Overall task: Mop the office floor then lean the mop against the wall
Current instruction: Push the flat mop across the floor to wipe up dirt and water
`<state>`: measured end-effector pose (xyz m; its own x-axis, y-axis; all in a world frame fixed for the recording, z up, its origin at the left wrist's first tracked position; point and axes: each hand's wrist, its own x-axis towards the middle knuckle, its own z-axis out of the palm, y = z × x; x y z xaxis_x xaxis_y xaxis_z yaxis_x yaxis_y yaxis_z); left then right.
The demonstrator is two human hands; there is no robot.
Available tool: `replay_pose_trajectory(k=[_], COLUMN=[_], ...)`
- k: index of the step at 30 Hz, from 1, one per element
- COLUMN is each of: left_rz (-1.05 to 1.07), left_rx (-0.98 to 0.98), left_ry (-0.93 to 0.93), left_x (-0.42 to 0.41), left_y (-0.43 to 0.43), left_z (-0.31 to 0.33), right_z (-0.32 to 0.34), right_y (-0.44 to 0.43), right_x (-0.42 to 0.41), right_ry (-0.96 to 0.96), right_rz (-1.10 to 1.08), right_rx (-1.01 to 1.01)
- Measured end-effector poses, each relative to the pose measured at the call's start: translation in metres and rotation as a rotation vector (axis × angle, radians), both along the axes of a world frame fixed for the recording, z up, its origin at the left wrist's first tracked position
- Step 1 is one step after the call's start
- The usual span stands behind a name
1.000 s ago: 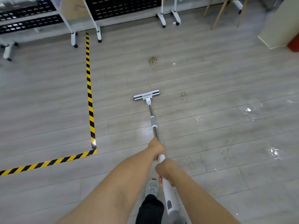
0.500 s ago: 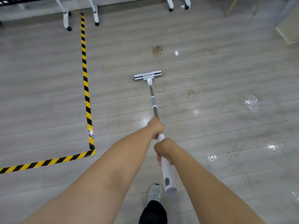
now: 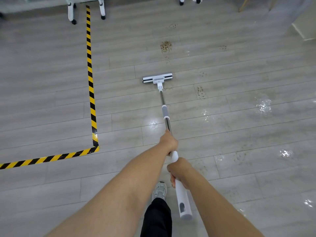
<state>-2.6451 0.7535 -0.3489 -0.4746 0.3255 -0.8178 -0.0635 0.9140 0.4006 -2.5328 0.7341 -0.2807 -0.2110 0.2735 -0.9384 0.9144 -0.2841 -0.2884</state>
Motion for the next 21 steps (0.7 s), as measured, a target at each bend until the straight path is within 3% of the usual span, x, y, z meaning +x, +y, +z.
replay_pose_trajectory(k=[10, 15, 21], left_rz=[0.035, 0.071, 0.144], left_rx=[0.009, 0.042, 0.081], left_ry=[-0.022, -0.066, -0.12], left_x=[0.206, 0.314, 0.354], left_y=[-0.109, -0.172, -0.198], left_z=[0.028, 0.057, 0.085], right_z=[0.015, 0.057, 0.101], right_y=[-0.105, -0.159, -0.177], right_x=[0.201, 0.306, 0.346], right_ry=[-0.035, -0.014, -0.001], right_rz=[-0.052, -0.033, -0.005], right_rx=[-0.043, -0.116, -0.119])
